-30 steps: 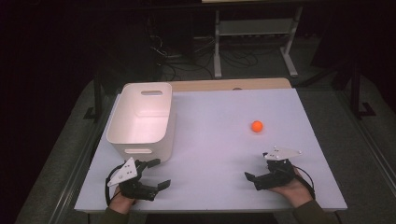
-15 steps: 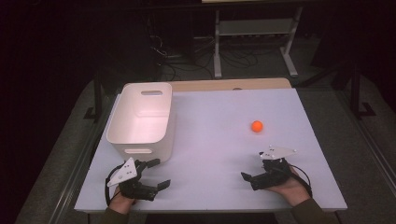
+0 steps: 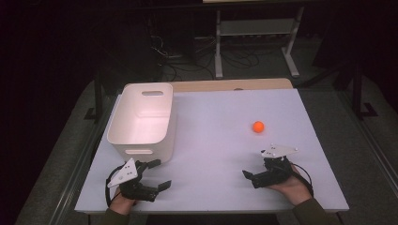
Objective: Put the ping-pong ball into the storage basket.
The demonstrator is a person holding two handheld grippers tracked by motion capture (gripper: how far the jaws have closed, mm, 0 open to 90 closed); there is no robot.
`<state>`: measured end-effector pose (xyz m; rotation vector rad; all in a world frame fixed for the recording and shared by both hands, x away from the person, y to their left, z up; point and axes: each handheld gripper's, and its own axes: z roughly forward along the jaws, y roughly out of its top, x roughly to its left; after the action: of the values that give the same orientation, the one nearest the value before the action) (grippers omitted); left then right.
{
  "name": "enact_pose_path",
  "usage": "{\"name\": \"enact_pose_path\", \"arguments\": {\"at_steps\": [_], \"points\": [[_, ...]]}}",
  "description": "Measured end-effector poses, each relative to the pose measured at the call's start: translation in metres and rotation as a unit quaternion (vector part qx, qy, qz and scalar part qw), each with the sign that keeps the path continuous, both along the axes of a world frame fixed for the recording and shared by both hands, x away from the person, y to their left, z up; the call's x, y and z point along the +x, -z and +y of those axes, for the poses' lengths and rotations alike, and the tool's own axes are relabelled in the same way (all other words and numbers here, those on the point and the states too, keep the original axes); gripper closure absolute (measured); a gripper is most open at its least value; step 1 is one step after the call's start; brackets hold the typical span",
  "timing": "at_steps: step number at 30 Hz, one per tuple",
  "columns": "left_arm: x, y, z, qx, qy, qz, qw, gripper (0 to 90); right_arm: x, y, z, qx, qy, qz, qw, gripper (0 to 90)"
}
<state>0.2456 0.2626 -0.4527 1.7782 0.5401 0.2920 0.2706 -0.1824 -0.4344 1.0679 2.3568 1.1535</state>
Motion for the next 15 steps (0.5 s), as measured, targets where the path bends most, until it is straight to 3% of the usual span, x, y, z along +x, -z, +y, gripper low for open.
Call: {"name": "enact_pose_path", "arguments": {"at_steps": [15], "points": [[-0.0006,-0.0001,0.0004,0.000,0.001,-0.002,1.0000,14.0,0.0043,-0.0027,-0.0022,-0.005,0.002,-0.005,1.0000,0.0]]}}
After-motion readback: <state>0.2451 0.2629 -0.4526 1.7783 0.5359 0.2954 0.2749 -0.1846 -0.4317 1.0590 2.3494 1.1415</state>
